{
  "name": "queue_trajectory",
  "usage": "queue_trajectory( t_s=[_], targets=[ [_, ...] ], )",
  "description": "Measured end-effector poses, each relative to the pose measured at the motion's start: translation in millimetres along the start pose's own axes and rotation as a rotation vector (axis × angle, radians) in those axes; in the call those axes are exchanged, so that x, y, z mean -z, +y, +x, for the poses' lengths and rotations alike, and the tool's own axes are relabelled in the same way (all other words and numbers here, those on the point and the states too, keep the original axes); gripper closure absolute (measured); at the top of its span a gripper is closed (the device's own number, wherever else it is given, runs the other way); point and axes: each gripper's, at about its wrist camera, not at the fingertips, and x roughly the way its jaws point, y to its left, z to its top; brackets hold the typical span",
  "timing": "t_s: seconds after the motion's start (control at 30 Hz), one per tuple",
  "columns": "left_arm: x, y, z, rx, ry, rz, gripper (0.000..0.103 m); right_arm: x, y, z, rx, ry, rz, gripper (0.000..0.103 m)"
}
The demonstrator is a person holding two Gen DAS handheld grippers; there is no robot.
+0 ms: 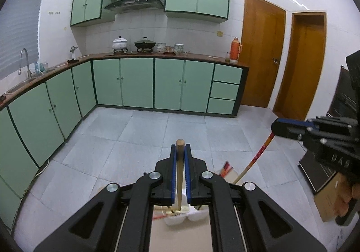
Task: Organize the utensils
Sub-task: 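Release the wooden chopstick into the holder with the left tool while the right tool releases the red one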
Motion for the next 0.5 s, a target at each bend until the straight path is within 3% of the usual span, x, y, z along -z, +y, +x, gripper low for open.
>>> queue_trajectory(
  t_s=[0.27,0.5],
  targets=[
    [36,19,74,-0.015,0.075,-0.048,0.097,23,-17,75,0.001,0.077,0.055,0.098],
    [61,32,103,-0.007,0.134,-0.062,0.096,46,-24,110,-0.007,0.135,0.094,0.098]
  ],
)
